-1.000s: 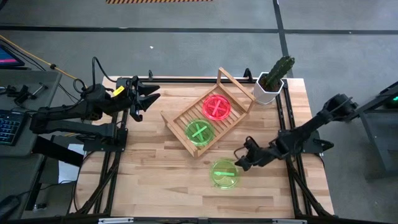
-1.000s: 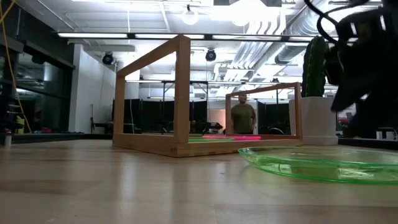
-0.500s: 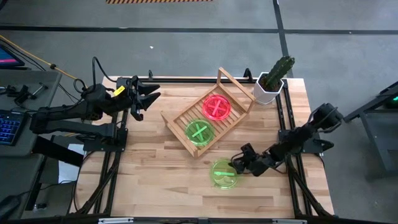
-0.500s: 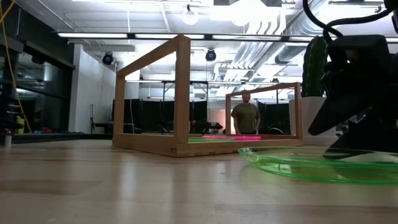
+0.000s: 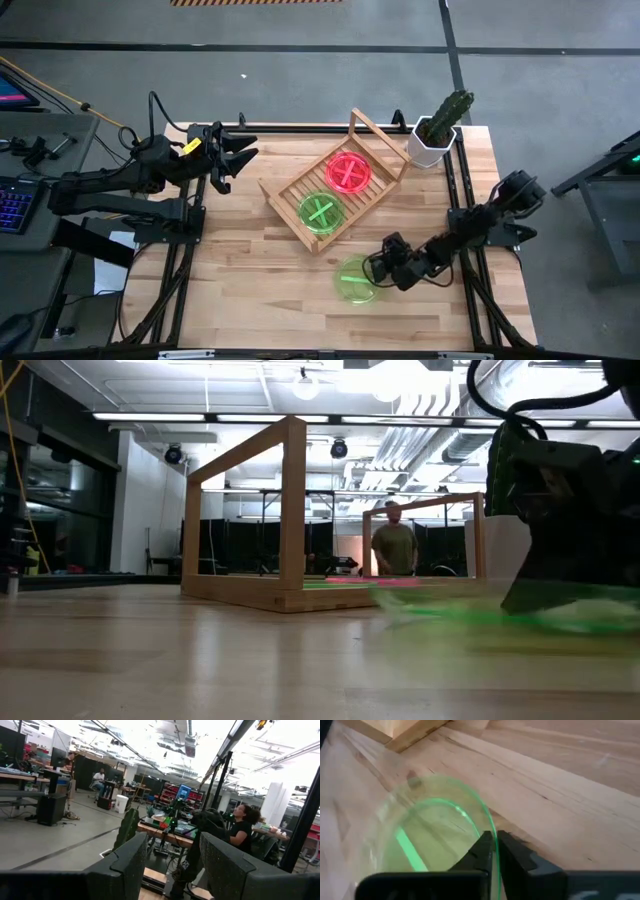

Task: Place and stack plates onto a shelf
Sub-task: Stack the green plate on top of the other green plates on the shelf

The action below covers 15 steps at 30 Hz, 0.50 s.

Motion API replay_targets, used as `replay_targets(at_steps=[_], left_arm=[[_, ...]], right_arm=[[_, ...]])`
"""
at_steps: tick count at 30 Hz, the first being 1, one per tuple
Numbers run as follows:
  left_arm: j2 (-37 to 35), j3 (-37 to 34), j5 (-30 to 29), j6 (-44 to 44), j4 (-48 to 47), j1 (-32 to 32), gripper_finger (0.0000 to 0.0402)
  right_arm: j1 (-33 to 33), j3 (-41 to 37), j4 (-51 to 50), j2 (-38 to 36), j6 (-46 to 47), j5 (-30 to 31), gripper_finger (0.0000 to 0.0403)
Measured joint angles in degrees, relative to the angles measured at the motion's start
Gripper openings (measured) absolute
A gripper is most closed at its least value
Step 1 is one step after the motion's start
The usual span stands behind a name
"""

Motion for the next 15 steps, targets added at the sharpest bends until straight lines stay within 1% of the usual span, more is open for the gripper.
replay_targets(at_steps=[2,4,6,8,15], left_arm=[[0.00,0.00,0.00,0.01,0.01,0.00,0.0172],[0.00,0.00,0.00,0.02,0.02,0.00,0.0172],[0.00,0.00,0.00,0.02,0.02,0.00,0.0172],[0.00,0.00,0.00,0.02,0.02,0.00,0.0172],[0.00,0.00,0.00,0.02,0.02,0.00,0.0172]], right_arm=[[-0.14,-0.20,-0.29,-1.01,0.77,-1.32,0.0017],[-0.16,-0.64,-0.30,-2.76,0.31,-2.63,0.0006],[-0.10,-2.64,1.82,-5.27,-0.26,-5.20,0.0004],[0.08,-6.12,5.86,-8.70,-0.58,-6.94,0.0002],[0.18,-20.09,25.10,-22.16,-1.34,-9.09,0.0000]])
